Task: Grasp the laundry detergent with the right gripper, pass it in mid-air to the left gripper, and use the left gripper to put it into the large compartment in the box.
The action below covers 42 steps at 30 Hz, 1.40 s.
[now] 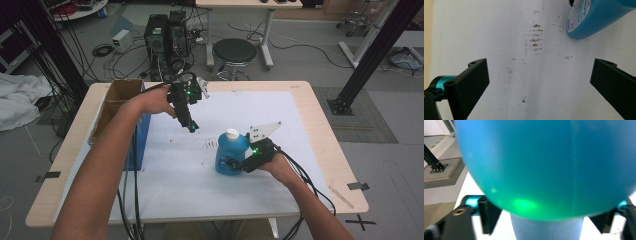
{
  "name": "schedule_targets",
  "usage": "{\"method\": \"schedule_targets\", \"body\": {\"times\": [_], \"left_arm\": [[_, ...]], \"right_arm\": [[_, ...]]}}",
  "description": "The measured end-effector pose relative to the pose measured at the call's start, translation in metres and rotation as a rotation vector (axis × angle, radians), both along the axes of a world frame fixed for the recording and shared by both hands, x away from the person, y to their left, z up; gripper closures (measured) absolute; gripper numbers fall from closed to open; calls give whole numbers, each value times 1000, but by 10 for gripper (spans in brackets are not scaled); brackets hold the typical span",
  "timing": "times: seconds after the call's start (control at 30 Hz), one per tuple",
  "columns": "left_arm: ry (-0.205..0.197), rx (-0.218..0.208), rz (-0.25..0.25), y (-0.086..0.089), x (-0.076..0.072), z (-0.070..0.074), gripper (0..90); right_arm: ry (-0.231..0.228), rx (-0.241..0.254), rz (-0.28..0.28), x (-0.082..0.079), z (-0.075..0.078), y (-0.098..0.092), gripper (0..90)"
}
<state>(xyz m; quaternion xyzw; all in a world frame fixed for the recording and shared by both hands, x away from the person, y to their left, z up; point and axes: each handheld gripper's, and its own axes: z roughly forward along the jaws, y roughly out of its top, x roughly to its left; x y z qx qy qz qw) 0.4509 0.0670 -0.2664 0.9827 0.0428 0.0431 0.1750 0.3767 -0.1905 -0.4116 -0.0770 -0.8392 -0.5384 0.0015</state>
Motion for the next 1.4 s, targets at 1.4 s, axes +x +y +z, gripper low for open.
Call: {"method": "schedule_targets", "body": {"times": [1.4], "left_arm": [[-13, -6, 16, 6, -12, 1, 22]], "right_arm": [[-46, -4, 0, -9, 7, -1, 447]]}}
